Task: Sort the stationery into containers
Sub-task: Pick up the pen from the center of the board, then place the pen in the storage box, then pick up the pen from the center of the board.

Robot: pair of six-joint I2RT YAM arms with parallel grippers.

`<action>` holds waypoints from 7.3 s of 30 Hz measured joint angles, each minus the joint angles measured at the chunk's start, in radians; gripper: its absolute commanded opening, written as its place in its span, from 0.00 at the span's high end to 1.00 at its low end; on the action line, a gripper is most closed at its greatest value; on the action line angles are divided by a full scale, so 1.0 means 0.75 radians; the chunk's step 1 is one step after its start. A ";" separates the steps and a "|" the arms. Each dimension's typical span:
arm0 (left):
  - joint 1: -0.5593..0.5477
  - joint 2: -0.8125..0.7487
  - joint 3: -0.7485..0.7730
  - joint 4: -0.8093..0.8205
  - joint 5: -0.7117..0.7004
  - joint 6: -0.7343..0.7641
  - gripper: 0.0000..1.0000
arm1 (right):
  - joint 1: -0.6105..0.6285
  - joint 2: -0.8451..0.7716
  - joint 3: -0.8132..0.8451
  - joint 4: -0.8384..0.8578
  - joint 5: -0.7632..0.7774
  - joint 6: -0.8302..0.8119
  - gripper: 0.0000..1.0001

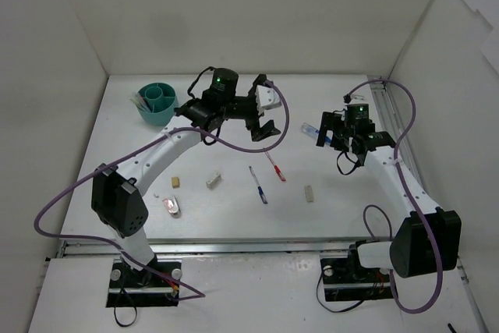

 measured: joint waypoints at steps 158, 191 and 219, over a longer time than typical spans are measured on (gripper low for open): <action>0.155 0.314 0.322 -0.609 0.079 0.835 0.00 | -0.016 -0.396 -0.208 -0.063 -0.028 0.016 0.02; -0.114 0.771 0.365 -0.633 -0.071 0.999 0.48 | -0.026 -0.360 -0.212 -0.156 0.038 -0.016 0.02; -0.226 0.761 0.342 -0.863 -0.196 1.117 1.00 | -0.026 -0.388 -0.234 -0.157 0.049 -0.016 0.02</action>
